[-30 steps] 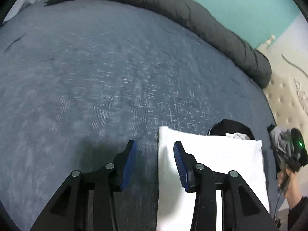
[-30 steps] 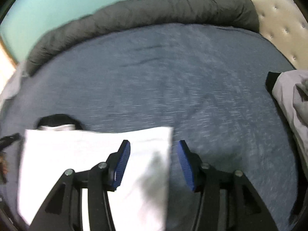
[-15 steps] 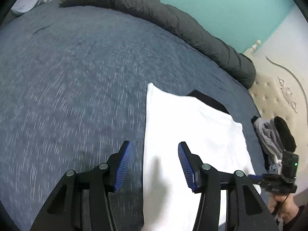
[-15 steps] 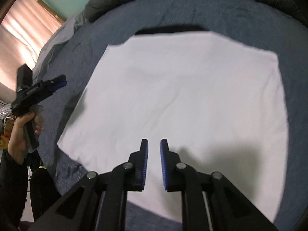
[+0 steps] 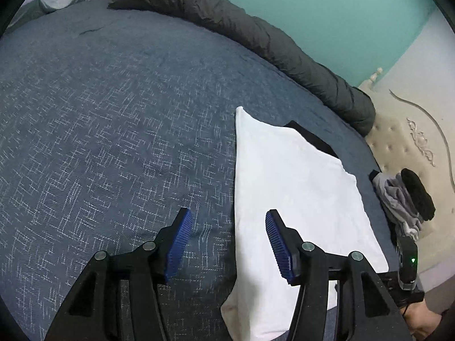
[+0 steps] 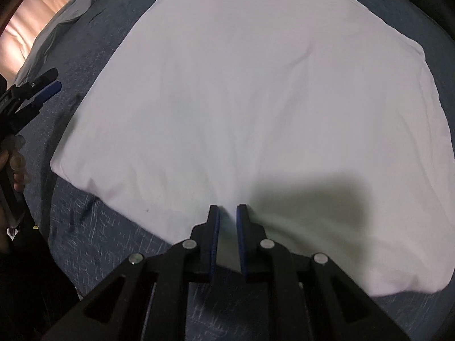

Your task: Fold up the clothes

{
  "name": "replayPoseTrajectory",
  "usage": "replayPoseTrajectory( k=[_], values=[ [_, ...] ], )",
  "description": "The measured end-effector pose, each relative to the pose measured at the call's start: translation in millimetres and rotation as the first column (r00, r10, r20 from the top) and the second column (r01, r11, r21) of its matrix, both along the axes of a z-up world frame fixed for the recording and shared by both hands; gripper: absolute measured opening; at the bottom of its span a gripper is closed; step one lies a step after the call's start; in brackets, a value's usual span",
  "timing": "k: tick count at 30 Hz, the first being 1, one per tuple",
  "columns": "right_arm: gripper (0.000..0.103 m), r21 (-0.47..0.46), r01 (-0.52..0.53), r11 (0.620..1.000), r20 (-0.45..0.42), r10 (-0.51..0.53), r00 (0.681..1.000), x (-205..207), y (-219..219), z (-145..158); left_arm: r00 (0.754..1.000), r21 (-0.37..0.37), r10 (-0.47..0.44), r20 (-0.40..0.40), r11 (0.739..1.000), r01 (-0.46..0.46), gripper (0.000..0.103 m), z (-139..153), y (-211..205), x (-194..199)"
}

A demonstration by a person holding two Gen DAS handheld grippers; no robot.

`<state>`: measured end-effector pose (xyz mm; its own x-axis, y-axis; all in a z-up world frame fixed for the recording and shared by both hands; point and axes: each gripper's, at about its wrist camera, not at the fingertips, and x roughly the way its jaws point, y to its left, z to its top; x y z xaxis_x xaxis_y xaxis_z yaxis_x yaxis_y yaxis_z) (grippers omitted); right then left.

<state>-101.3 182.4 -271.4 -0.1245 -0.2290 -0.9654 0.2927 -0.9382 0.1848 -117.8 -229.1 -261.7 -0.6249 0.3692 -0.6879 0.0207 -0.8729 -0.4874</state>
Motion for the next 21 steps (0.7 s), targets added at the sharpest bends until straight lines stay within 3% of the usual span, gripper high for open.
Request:
replayPoseTrajectory(
  k=[4, 9, 13, 21],
  values=[
    [0.012, 0.015, -0.009, 1.0, 0.009, 0.008, 1.0, 7, -3, 5, 1.0, 0.014, -0.001, 0.001, 1.0, 0.001, 0.059, -4, -3, 4],
    [0.012, -0.002, 0.06, 0.998, -0.07, -0.06, 0.996, -10, 4, 22, 1.0, 0.018, 0.001, -0.004, 1.0, -0.001, 0.06, -4, -8, 6],
    [0.012, 0.066, 0.03, 0.997, -0.013, -0.029, 1.0, -6, -4, -1, 1.0, 0.018, 0.016, -0.019, 1.0, -0.016, 0.062, 1, -14, 8],
    [0.011, 0.086, -0.01, 0.996, -0.015, 0.011, 1.0, 17, -7, 8, 1.0, 0.054, 0.019, -0.005, 0.998, -0.019, 0.064, -3, -17, 6]
  ],
)
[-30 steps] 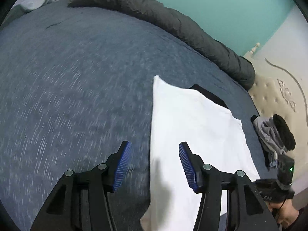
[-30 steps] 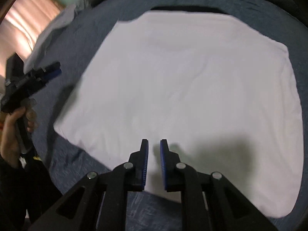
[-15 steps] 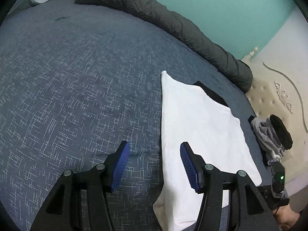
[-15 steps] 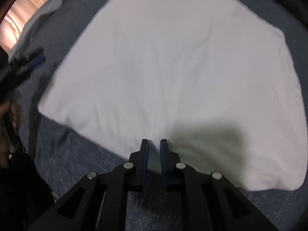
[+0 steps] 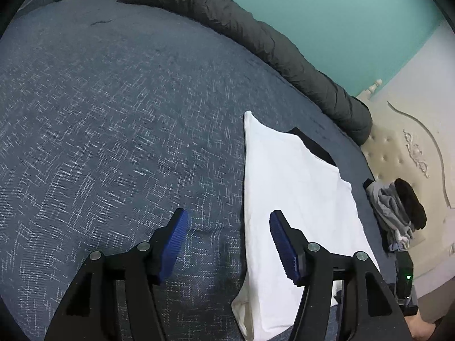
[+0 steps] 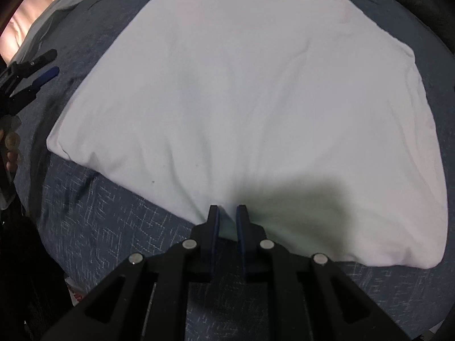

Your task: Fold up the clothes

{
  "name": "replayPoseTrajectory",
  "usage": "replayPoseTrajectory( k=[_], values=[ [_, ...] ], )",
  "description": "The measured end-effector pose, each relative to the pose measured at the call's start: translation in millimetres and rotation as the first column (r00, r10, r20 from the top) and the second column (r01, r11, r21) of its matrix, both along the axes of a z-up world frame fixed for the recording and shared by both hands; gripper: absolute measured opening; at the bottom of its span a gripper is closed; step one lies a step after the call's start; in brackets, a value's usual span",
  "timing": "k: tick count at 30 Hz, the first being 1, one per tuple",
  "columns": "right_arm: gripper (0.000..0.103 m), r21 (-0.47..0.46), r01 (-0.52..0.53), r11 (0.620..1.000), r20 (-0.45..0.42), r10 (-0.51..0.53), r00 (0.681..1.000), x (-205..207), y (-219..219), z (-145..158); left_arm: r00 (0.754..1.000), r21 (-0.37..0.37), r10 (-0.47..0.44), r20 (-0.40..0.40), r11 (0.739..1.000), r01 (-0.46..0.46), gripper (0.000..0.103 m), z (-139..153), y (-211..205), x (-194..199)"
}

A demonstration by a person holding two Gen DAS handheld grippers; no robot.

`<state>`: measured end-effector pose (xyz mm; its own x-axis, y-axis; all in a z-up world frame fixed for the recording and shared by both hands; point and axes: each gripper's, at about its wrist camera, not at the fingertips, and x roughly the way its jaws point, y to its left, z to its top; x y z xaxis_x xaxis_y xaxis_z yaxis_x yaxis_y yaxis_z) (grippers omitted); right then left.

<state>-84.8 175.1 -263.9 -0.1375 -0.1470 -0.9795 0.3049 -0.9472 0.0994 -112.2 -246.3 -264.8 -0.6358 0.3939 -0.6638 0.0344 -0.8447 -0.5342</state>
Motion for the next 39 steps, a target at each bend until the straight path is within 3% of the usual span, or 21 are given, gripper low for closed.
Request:
replayPoseTrajectory(
  k=[12, 23, 25, 28, 36, 39],
  values=[
    [0.011, -0.001, 0.055, 0.998, -0.085, -0.055, 0.995, -70, -10, 3, 1.0, 0.001, 0.01, -0.004, 1.0, -0.01, 0.064, 0, -3, 4],
    [0.011, -0.096, 0.153, 0.984, -0.141, -0.166, 0.976, -169, -1, 16, 1.0, -0.003, -0.004, 0.001, 1.0, 0.004, 0.064, -2, -2, 1],
    [0.011, -0.093, 0.171, 0.981, -0.166, -0.185, 0.969, -183, -32, 21, 1.0, -0.009, -0.009, 0.007, 1.0, 0.01, 0.064, -4, -1, -1],
    [0.011, -0.114, 0.188, 0.975, -0.191, -0.207, 0.96, -207, -31, 25, 1.0, -0.008, -0.016, 0.016, 1.0, 0.016, 0.064, -8, 1, -3],
    [0.011, -0.148, 0.253, 0.956, -0.207, -0.28, 0.937, -266, -11, 25, 0.999, -0.01, -0.015, 0.034, 1.0, 0.015, 0.064, -15, 0, -8],
    [0.011, -0.149, 0.238, 0.96, -0.2, -0.265, 0.943, -275, -17, 19, 0.999, 0.0, -0.011, 0.033, 1.0, 0.011, 0.064, -16, -1, -10]
  ],
)
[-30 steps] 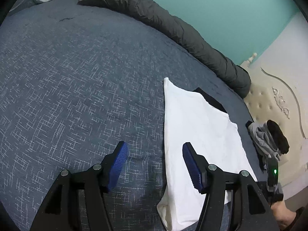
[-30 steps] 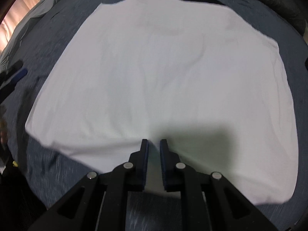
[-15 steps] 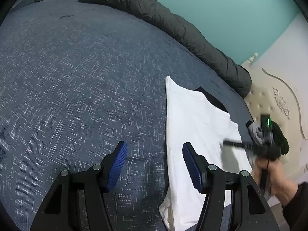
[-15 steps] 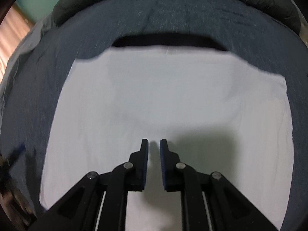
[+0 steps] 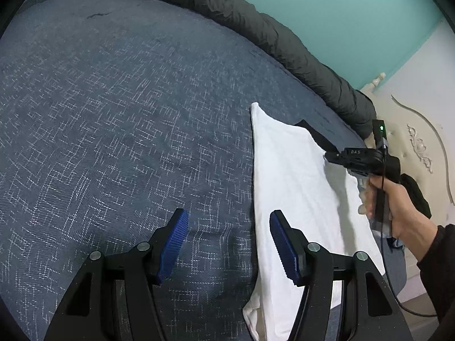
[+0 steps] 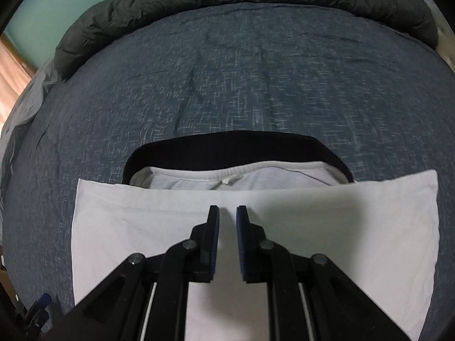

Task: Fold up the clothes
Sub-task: 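Move both open tools to the edge of the folded white polo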

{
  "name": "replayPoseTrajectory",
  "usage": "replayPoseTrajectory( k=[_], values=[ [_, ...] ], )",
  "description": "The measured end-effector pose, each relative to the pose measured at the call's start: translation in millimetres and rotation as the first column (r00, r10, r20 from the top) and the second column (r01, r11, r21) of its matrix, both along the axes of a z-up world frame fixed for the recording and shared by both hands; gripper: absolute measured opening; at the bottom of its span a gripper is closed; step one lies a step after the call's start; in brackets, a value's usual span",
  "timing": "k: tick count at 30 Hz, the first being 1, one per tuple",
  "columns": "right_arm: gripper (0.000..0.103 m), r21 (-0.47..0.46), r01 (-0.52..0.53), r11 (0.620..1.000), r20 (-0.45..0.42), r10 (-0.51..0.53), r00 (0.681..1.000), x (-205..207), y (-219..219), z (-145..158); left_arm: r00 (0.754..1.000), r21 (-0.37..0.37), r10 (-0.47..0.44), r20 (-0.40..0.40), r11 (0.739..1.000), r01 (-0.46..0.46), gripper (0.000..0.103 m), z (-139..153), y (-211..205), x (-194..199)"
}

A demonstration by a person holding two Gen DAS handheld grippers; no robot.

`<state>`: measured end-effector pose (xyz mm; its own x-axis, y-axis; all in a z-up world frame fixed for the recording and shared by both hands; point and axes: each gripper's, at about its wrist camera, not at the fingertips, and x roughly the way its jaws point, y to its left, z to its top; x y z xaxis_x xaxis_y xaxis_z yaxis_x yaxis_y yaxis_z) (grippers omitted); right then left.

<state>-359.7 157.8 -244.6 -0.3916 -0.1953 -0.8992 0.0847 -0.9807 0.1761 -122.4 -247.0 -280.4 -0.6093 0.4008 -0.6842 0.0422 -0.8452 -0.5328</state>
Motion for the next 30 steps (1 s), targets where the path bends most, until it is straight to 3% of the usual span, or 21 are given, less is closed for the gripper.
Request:
replayPoseTrajectory(
  k=[6, 10, 21, 30],
  values=[
    [0.011, 0.025, -0.067, 0.997, 0.05, 0.066, 0.997, 24, -10, -9, 1.0, 0.014, -0.002, -0.018, 1.0, 0.003, 0.064, 6, 2, -4],
    [0.011, 0.035, -0.142, 0.989, 0.083, 0.139, 0.987, 70, -12, -7, 0.999, 0.05, 0.0, -0.035, 0.999, 0.002, 0.064, 10, 2, -1],
    [0.012, 0.024, -0.235, 0.972, 0.252, 0.221, 0.942, 201, 4, -30, 0.998, 0.036, 0.01, -0.056, 0.999, -0.008, 0.064, 17, 2, 10],
    [0.011, 0.003, -0.264, 0.965, 0.276, 0.253, 0.927, 250, 10, -22, 0.998, 0.017, 0.0, -0.06, 1.0, 0.001, 0.064, 20, 4, 14]
  ],
)
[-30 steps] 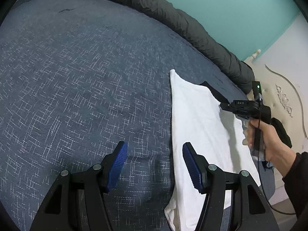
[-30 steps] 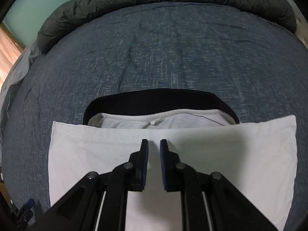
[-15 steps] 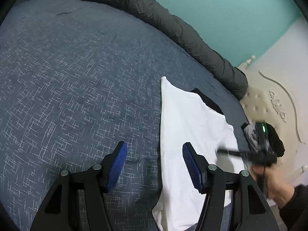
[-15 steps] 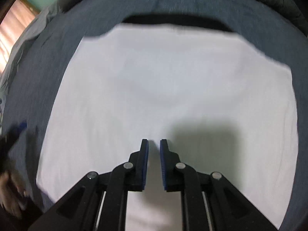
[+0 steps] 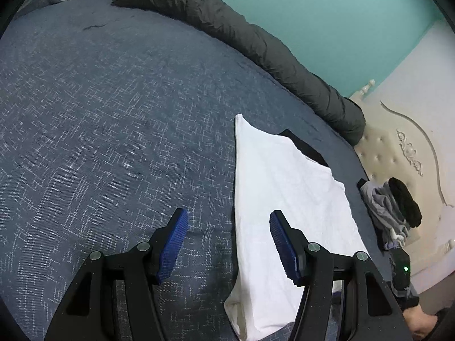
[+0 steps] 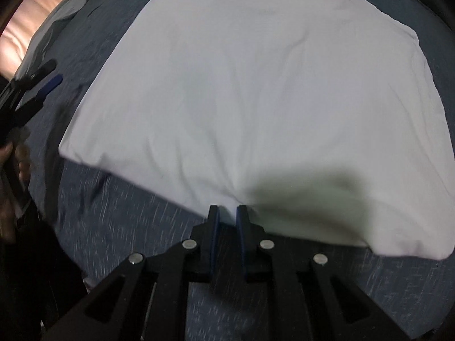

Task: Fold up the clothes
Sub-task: 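Move both open tools to the edge of the folded white polo, then close both tools on the folded shirt edge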

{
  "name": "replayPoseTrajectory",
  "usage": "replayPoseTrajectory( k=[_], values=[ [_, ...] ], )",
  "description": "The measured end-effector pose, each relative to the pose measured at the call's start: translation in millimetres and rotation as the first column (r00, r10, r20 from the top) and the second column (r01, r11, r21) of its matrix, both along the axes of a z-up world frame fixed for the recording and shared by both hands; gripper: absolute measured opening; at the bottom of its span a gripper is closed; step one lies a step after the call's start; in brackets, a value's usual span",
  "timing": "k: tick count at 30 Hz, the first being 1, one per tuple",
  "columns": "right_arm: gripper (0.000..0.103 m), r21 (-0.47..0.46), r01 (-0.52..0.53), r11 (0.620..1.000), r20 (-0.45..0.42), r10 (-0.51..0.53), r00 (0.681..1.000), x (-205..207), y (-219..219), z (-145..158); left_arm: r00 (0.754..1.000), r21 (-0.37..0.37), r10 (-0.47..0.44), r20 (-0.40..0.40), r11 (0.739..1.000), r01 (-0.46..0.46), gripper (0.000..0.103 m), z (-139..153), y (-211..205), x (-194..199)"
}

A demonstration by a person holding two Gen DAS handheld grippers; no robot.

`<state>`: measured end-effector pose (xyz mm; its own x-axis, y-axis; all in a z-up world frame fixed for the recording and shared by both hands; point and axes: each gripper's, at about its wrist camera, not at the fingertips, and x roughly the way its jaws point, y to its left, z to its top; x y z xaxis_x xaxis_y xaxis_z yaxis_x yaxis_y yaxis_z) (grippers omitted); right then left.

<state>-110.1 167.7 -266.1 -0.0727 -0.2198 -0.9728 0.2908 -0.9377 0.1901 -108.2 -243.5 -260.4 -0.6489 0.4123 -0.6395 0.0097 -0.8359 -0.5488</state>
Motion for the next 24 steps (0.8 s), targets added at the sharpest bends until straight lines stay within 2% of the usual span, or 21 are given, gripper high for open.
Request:
replayPoseTrajectory(
  k=[3, 6, 10, 15, 20, 24],
  values=[
    [0.011, -0.017, 0.03, 0.999, -0.075, -0.031, 0.997, -8, 5, 17, 1.0, 0.005, -0.001, 0.001, 1.0, 0.001, 0.064, 0, -2, 1],
    [0.012, -0.026, 0.065, 0.998, -0.107, -0.068, 0.992, -24, 8, 22, 1.0, 0.009, -0.005, 0.008, 1.0, 0.005, 0.064, 0, -2, 0],
    [0.012, 0.001, 0.015, 1.0, -0.008, -0.015, 1.0, -24, -3, -8, 1.0, 0.015, -0.01, 0.014, 1.0, 0.01, 0.064, 1, -1, 0],
    [0.012, -0.045, 0.033, 0.998, 0.001, -0.033, 0.999, -14, 11, -8, 1.0, 0.01, -0.018, 0.01, 1.0, 0.018, 0.064, 9, 4, 0],
    [0.012, -0.081, 0.106, 0.991, -0.046, -0.11, 0.993, 0, 44, 20, 0.999, 0.042, -0.046, 0.027, 0.998, 0.045, 0.064, 22, 14, 3],
    [0.012, -0.125, 0.186, 0.975, -0.093, -0.198, 0.976, 2, 88, 45, 0.991, 0.011, -0.111, 0.075, 0.994, 0.11, 0.064, 27, 28, 12]
  ],
)
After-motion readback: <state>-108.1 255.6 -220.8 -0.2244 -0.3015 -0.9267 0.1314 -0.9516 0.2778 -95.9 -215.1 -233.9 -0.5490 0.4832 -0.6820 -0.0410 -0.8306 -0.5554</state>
